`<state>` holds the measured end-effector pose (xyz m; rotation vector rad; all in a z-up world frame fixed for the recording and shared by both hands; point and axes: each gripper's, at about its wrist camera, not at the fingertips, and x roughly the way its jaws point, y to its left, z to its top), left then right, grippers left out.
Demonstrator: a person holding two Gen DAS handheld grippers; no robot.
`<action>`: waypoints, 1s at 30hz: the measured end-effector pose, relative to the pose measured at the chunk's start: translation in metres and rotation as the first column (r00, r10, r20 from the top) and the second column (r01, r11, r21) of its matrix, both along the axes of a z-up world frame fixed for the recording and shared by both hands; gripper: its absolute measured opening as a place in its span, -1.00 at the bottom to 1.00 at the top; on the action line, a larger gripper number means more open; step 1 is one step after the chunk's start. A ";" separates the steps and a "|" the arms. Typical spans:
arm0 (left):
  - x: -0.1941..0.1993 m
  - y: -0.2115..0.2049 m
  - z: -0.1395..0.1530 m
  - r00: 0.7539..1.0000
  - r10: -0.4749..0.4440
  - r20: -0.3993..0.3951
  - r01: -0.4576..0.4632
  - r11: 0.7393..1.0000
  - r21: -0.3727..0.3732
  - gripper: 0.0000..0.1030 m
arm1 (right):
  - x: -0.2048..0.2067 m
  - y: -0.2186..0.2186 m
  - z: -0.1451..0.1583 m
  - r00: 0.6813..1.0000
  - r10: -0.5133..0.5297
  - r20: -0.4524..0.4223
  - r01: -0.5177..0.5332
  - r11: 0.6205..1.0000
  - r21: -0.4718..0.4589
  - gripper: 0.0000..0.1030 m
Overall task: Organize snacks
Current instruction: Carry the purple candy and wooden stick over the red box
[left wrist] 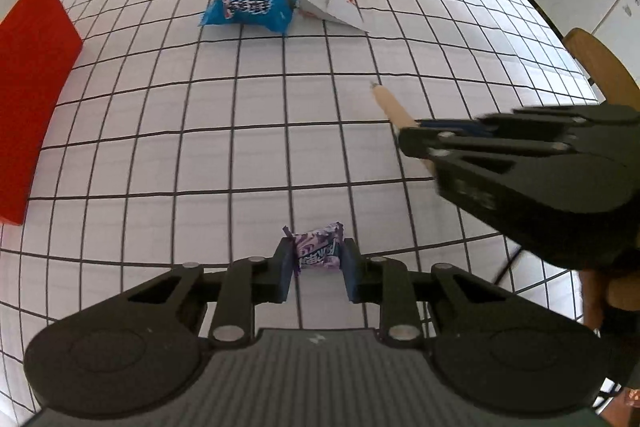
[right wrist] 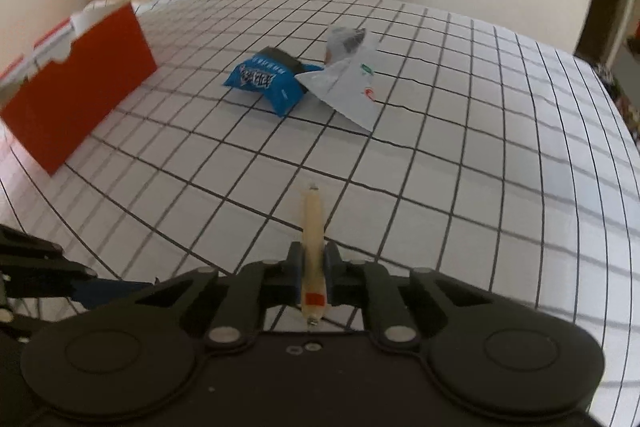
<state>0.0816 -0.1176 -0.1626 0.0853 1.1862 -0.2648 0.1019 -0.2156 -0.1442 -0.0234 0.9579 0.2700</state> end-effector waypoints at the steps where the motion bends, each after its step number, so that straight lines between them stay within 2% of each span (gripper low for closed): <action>1: 0.000 0.003 0.001 1.000 0.004 -0.001 -0.004 1.000 -0.006 -0.52 | -0.003 0.000 0.002 1.000 -0.006 -0.002 0.006 1.000 0.007 -0.84; 7: -0.001 0.024 0.016 0.999 0.038 0.001 -0.038 0.999 -0.034 -0.52 | -0.020 0.008 0.021 1.000 -0.022 0.000 0.022 0.999 0.047 -0.84; 15: -0.003 0.060 0.047 0.995 0.082 0.053 -0.078 0.995 -0.061 -0.52 | -0.034 0.029 0.051 0.999 -0.016 0.032 0.014 0.997 0.073 -0.84; 30: 0.004 0.142 0.108 0.971 0.180 0.159 -0.164 0.980 -0.111 -0.52 | -0.028 0.087 0.102 0.994 0.018 0.111 -0.032 0.992 0.126 -0.84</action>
